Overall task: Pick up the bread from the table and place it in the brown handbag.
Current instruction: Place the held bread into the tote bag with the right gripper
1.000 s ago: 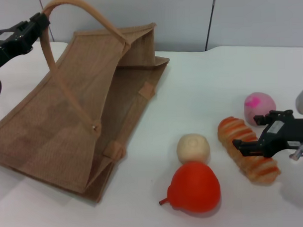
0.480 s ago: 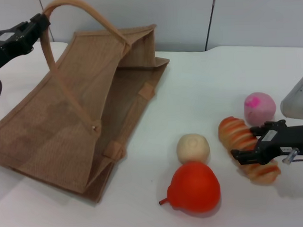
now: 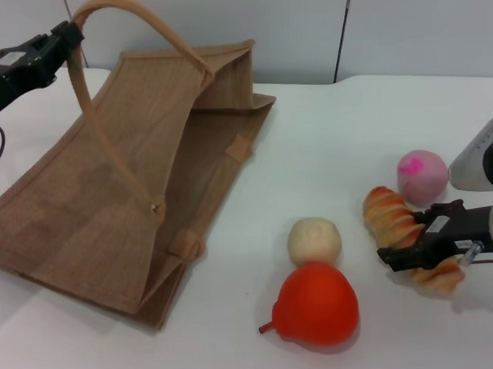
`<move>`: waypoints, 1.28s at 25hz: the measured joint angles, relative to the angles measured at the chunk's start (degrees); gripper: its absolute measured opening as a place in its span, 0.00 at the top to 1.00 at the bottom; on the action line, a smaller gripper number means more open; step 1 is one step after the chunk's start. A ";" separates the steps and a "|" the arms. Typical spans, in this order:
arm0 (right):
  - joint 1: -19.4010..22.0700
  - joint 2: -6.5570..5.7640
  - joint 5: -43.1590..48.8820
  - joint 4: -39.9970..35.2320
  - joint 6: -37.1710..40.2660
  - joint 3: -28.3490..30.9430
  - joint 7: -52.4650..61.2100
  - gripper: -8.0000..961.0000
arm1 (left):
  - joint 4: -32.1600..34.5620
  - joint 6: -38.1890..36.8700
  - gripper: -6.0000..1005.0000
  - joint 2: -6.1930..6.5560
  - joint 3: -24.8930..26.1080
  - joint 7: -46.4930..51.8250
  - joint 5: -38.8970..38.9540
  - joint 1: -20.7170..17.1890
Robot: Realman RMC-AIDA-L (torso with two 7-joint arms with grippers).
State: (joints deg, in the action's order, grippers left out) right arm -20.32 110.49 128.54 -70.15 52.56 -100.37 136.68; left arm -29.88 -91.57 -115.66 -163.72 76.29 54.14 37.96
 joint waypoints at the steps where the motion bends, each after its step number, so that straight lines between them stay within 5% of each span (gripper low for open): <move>1: 0.00 0.00 0.00 0.00 0.01 0.01 0.00 0.12 | 0.00 0.00 0.88 0.00 0.02 0.00 0.00 0.00; 9: -0.10 -0.01 -0.06 -0.37 0.49 0.07 0.00 0.12 | 0.00 0.00 0.88 -0.05 0.14 0.00 0.00 0.01; 16: -0.16 -0.01 -0.16 -0.54 0.75 0.67 0.00 0.25 | 0.00 0.13 0.88 -0.09 -0.08 0.00 0.00 0.01; 32: -0.33 -0.10 -0.19 -1.01 2.13 1.59 -0.83 0.36 | 0.00 0.71 0.88 -0.18 -0.11 0.00 0.00 0.11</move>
State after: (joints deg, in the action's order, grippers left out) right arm -20.65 110.39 128.35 -71.15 54.69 -98.78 135.84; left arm -29.88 -90.87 -115.84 -163.83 76.29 54.14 38.06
